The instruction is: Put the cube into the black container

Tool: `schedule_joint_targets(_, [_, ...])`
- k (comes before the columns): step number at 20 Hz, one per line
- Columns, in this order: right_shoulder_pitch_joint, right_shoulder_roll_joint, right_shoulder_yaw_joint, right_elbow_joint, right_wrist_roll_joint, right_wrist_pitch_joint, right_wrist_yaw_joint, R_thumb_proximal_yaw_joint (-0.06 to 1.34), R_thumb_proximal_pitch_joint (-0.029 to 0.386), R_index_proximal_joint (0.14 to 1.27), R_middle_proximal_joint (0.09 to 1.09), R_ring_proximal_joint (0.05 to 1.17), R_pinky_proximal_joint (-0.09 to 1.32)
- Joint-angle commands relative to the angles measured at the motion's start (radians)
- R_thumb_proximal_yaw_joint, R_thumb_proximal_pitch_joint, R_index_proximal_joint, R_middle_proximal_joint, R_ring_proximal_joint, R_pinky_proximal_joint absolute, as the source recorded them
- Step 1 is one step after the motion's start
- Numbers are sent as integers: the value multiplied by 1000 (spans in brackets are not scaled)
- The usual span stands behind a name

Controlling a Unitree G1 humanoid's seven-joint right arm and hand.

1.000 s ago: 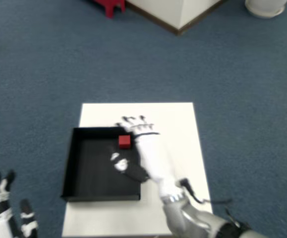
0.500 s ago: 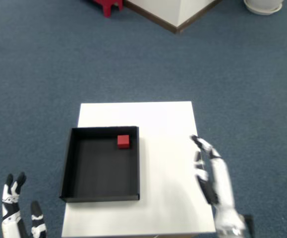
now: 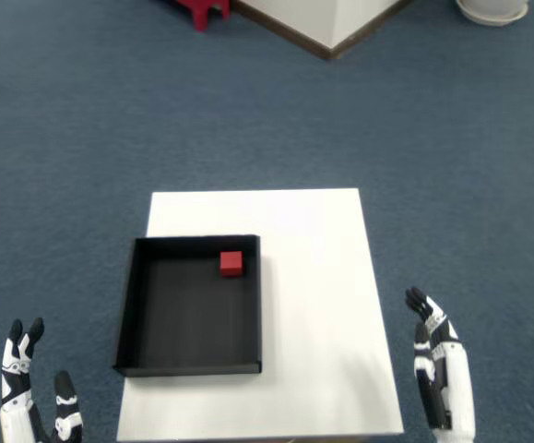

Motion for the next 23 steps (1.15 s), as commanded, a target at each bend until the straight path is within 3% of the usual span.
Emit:
schedule_joint_targets(1, [-2,-4,-22,44,15,-94,-20,-11,269,265,262,282,122])
schedule_joint_targets(5, [11,22,-24,121,-12,-131,-27,-12,268,262,262,279,107])
schedule_joint_targets(15, [-34,112,-28,312,-12,-164,-13,-15,256,262,261,271,76])
schedule_joint_targets(23, [-67,153,-37,413,36,-172,31,-16,256,268,266,271,66])
